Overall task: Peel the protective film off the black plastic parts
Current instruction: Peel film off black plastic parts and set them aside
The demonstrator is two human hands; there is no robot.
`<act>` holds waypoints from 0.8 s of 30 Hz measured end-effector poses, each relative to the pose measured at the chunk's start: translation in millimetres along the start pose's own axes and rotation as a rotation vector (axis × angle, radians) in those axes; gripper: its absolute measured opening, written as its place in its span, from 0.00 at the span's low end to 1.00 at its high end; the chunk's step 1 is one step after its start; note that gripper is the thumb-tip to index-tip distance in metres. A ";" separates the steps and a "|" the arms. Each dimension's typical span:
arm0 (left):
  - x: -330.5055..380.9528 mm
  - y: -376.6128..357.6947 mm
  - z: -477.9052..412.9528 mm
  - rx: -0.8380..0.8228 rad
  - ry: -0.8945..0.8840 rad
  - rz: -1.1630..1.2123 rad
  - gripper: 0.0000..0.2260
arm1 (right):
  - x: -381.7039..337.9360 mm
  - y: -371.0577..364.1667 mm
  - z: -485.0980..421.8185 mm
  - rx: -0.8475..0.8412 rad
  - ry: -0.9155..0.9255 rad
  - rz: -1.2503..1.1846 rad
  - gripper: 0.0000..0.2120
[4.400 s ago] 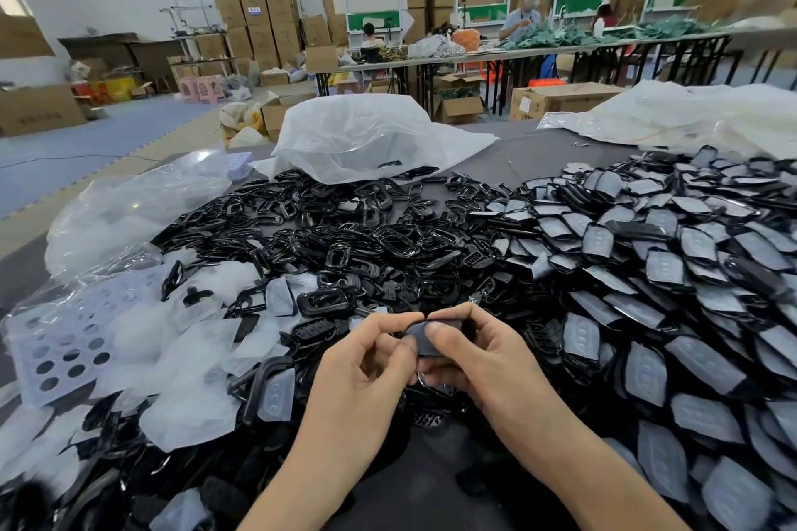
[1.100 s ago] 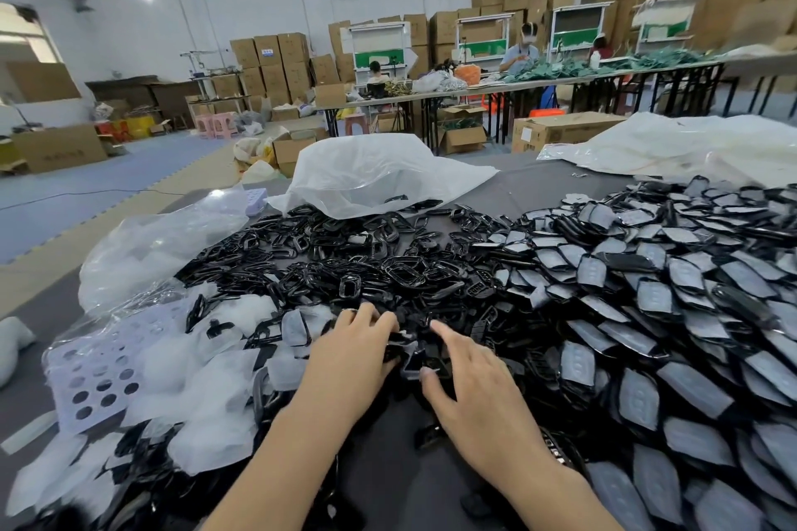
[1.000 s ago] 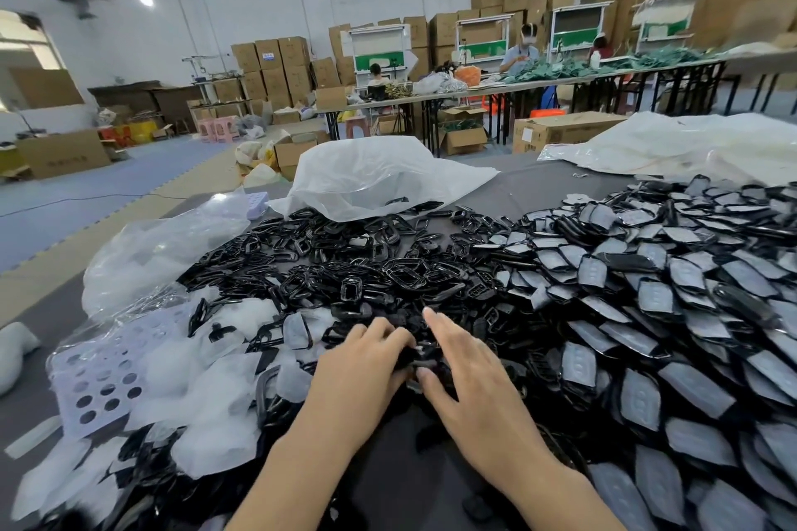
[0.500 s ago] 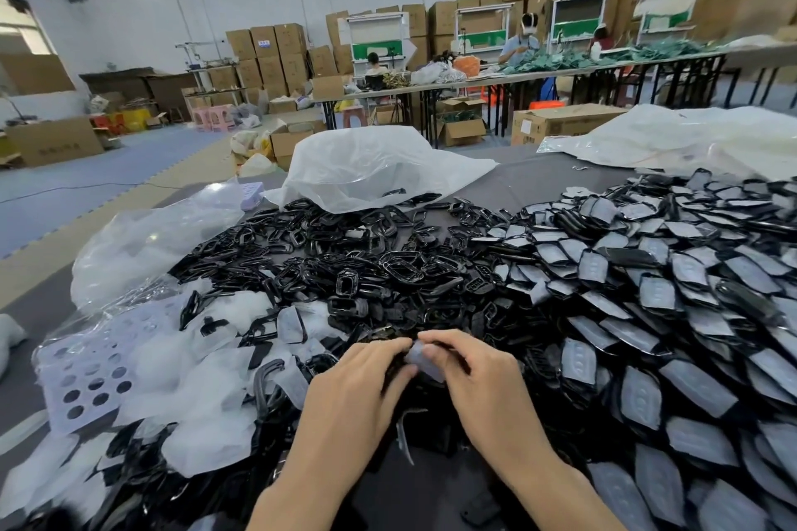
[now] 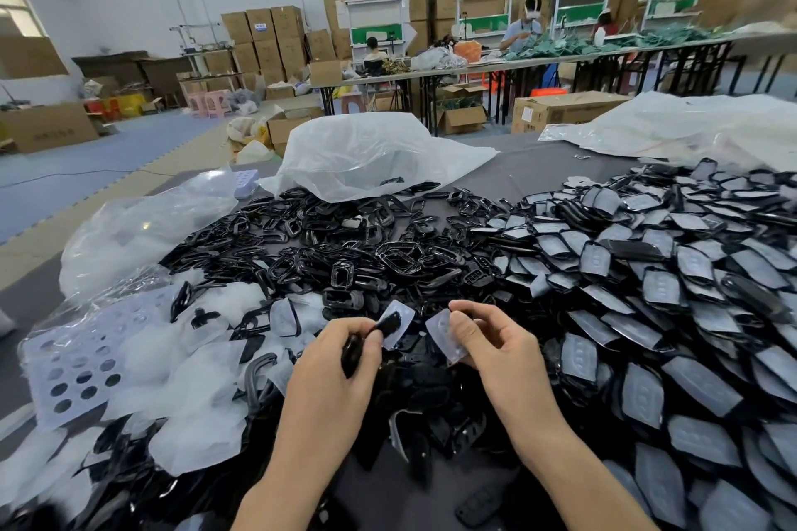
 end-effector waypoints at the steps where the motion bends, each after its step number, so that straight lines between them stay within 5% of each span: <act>1: -0.1 0.0 0.1 -0.003 0.004 -0.001 0.02 | -0.2 -0.1 0.1 -0.007 -0.012 -0.024 0.08; 15: 5.2 -2.1 -1.1 -0.033 -0.061 -0.118 0.06 | -5.6 4.2 1.7 0.019 -0.002 -0.214 0.12; 24: 1.6 0.3 -1.0 0.036 -0.011 0.095 0.12 | -3.4 1.2 -0.8 -0.150 -0.138 -0.471 0.12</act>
Point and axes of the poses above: each hand's wrist, its own z-axis away from the middle knuckle, its own y-axis out of the back of the hand, x = y × z, the point moved 6 cm from there along -z, towards the middle knuckle, and after that the axes turned 15 degrees about -y, right-handed, at the moved point
